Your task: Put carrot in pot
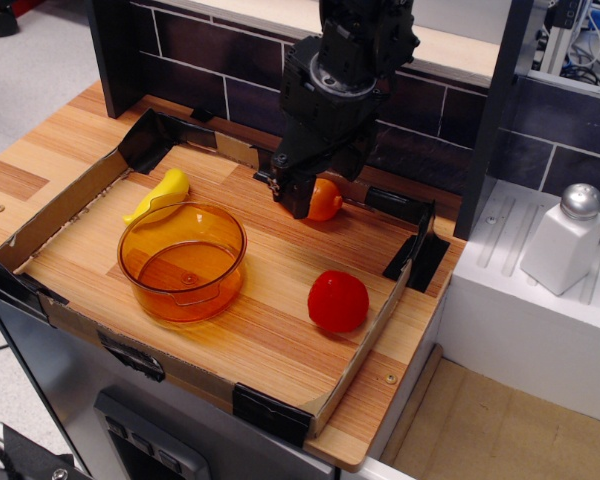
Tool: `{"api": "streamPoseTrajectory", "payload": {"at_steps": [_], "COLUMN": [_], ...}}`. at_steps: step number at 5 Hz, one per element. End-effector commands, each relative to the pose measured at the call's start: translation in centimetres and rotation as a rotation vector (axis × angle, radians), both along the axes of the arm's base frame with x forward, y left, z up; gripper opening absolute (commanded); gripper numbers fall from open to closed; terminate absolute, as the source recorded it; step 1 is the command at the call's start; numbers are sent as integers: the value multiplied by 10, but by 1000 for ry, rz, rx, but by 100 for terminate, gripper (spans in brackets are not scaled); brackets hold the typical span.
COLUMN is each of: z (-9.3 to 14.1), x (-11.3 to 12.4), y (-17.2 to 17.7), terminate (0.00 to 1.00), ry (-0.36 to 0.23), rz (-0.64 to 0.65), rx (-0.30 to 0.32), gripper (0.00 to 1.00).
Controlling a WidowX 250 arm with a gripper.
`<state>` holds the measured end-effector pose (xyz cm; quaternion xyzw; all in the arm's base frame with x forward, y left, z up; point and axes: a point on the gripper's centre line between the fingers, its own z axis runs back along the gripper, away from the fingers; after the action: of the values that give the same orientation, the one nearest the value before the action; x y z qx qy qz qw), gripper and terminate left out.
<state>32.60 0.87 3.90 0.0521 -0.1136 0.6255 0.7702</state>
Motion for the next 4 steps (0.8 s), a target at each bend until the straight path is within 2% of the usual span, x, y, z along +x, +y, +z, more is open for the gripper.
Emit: {"api": "streamPoseTrajectory", "payload": {"at_steps": [1, 4], "z": [-9, -33], "x": [5, 5], "y": [5, 3], "terminate": [0, 0], "ry": [-40, 4], "rz": [8, -16], "rx": [23, 67], "gripper": [100, 100]}}
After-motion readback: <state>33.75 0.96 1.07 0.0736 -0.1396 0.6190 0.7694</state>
